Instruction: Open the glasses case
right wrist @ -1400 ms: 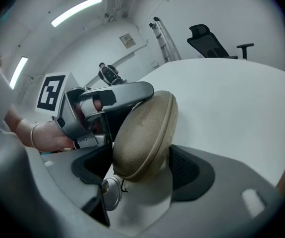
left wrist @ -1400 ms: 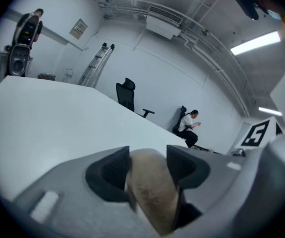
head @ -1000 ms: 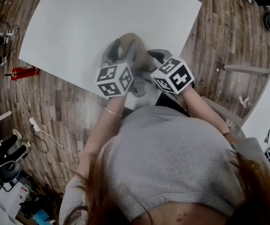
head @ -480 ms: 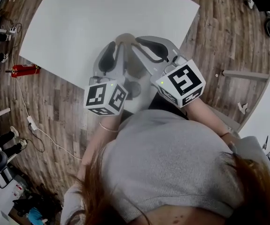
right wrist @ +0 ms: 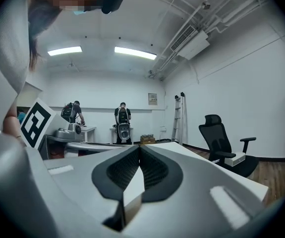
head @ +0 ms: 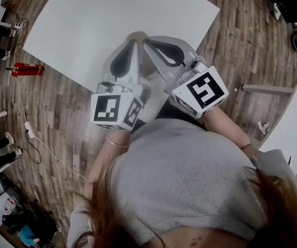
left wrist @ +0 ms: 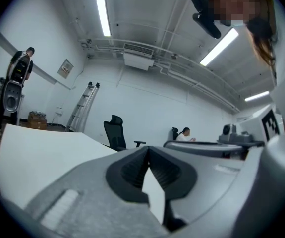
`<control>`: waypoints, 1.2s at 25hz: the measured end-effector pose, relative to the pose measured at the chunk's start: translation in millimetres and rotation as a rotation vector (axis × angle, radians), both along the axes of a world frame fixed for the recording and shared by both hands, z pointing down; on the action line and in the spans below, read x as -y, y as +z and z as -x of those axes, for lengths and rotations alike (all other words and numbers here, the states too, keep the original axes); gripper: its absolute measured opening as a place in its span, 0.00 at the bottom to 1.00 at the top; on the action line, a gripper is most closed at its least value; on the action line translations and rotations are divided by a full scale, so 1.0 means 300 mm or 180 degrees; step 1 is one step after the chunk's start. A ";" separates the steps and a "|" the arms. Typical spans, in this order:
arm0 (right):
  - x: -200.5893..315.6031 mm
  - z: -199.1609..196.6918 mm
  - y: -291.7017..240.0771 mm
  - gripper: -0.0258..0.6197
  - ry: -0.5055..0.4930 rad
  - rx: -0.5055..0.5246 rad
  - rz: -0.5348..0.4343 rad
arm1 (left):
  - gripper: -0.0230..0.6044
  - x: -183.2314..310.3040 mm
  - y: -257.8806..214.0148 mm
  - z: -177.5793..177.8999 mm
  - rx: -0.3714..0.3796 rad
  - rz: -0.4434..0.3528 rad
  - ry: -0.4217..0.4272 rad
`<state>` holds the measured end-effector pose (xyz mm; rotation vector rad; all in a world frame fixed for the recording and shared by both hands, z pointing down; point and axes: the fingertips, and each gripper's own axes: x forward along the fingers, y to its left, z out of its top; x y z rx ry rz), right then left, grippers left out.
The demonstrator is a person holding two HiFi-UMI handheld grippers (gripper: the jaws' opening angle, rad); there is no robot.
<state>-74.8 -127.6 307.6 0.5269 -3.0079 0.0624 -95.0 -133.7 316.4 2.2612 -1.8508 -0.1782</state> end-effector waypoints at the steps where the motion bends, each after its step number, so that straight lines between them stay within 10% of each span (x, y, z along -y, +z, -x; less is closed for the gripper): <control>1: -0.010 -0.005 -0.005 0.05 0.0017 0.0002 -0.0015 | 0.04 -0.014 -0.008 0.003 -0.0006 -0.0019 -0.0002; 30: -0.957 -0.202 -0.127 0.05 0.0926 0.0073 -0.0317 | 0.04 -0.982 -0.116 -0.180 0.0070 -0.0259 0.0534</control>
